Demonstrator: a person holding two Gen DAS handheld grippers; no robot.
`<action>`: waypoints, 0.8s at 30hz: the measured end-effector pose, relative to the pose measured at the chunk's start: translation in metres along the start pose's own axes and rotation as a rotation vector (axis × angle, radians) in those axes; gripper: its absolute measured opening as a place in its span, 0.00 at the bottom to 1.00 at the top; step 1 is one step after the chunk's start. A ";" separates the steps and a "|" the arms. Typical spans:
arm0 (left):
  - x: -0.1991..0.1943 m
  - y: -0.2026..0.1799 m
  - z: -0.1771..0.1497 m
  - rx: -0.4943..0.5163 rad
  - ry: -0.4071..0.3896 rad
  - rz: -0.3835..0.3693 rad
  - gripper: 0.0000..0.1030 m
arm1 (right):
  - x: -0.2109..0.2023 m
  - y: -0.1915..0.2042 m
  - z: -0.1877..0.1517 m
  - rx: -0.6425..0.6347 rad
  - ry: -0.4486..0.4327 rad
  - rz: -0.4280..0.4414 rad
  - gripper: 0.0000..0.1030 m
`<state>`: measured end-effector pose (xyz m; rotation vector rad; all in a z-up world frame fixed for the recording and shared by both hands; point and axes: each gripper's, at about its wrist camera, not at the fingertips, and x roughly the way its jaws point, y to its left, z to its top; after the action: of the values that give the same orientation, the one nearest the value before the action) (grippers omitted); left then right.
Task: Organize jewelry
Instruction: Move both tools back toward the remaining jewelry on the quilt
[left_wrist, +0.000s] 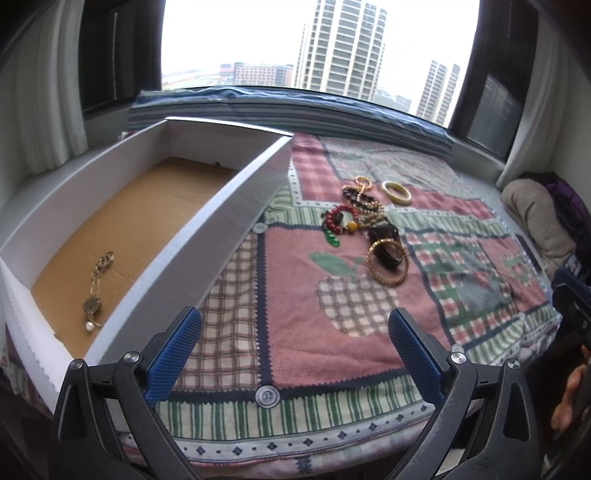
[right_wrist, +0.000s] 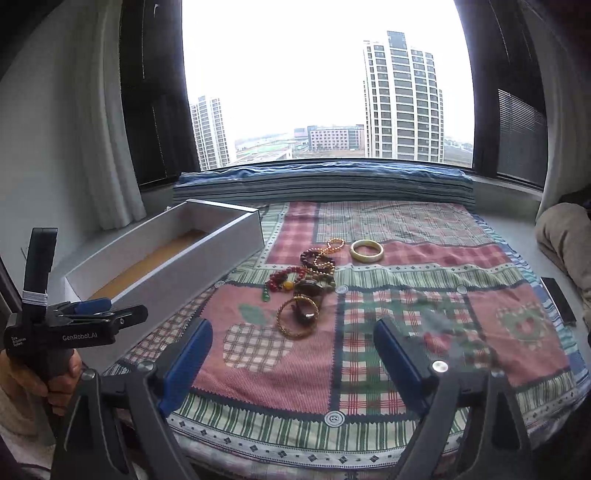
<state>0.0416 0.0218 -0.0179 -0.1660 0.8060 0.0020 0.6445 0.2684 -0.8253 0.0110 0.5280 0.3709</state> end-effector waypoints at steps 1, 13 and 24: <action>0.001 -0.003 -0.001 0.010 0.012 -0.014 0.98 | 0.001 -0.002 -0.003 0.002 0.000 -0.002 0.88; 0.010 -0.030 -0.021 0.117 0.054 -0.055 0.98 | 0.015 0.017 -0.033 -0.106 0.142 0.019 0.88; 0.004 -0.046 -0.020 0.180 0.038 -0.046 0.98 | 0.013 -0.004 -0.035 -0.014 0.166 -0.042 0.88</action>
<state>0.0328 -0.0267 -0.0281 -0.0145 0.8359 -0.1165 0.6385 0.2659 -0.8625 -0.0443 0.6888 0.3361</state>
